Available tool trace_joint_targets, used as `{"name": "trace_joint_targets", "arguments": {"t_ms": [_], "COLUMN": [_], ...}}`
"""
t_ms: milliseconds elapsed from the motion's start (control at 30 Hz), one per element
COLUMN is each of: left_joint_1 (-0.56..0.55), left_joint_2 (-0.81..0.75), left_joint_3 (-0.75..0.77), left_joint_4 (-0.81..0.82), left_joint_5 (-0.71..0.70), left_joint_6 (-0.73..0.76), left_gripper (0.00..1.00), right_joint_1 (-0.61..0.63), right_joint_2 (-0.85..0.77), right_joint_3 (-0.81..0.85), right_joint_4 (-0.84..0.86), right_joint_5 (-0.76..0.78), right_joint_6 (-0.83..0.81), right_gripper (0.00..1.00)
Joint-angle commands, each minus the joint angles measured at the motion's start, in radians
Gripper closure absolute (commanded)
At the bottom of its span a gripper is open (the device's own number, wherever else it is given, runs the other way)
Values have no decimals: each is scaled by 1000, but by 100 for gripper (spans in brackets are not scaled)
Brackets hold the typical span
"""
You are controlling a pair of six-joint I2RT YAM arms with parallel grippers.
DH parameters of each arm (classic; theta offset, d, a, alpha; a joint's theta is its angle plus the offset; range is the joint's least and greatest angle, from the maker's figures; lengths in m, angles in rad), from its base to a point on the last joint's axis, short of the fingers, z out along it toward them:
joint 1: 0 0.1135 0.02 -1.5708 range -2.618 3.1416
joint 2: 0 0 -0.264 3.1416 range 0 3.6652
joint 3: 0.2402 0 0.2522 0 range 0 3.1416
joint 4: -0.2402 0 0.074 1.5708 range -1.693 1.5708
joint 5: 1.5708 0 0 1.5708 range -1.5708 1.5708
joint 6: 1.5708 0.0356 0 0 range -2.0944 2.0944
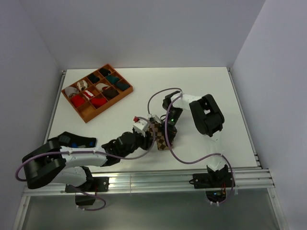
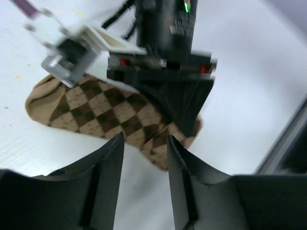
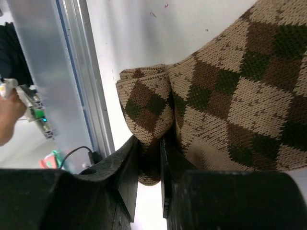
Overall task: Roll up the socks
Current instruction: Roll the sock at the center of the board.
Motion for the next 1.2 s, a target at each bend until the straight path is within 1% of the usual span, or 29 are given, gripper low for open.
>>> {"name": "trace_joint_targets", "arguments": {"t_ms": [0, 67, 100, 233, 267, 467, 567, 767, 1000, 1167], "left_joint_1": [-96, -124, -153, -216, -225, -277, -297, -299, -299, -299], "left_joint_2": [80, 112, 146, 229, 240, 322, 352, 393, 434, 465], "left_joint_3": [25, 45, 51, 95, 98, 126, 138, 157, 170, 184], "left_joint_4": [58, 68, 75, 91, 100, 135, 143, 143, 152, 154], "left_joint_5": [-151, -163, -183, -188, -185, -193, -184, -176, -133, -128], "left_joint_6": [238, 283, 331, 419, 471, 550, 559, 587, 591, 593], "left_gripper": [53, 52, 51, 50, 50, 49, 49, 49, 50, 50], "right_joint_1": [-6, -6, -6, -6, -6, -8, -8, -8, -8, -9], "right_joint_2": [36, 48, 50, 59, 59, 67, 74, 84, 97, 105], "right_joint_3": [46, 60, 61, 58, 56, 52, 53, 52, 52, 60], "right_joint_4": [-67, -86, -83, -72, -70, -70, -72, -67, -53, -53], "right_joint_5": [42, 39, 42, 57, 63, 71, 74, 82, 79, 79], "right_joint_6": [17, 17, 22, 34, 38, 39, 34, 37, 43, 51], "right_gripper": [78, 78, 78, 78, 78, 77, 78, 78, 78, 78]}}
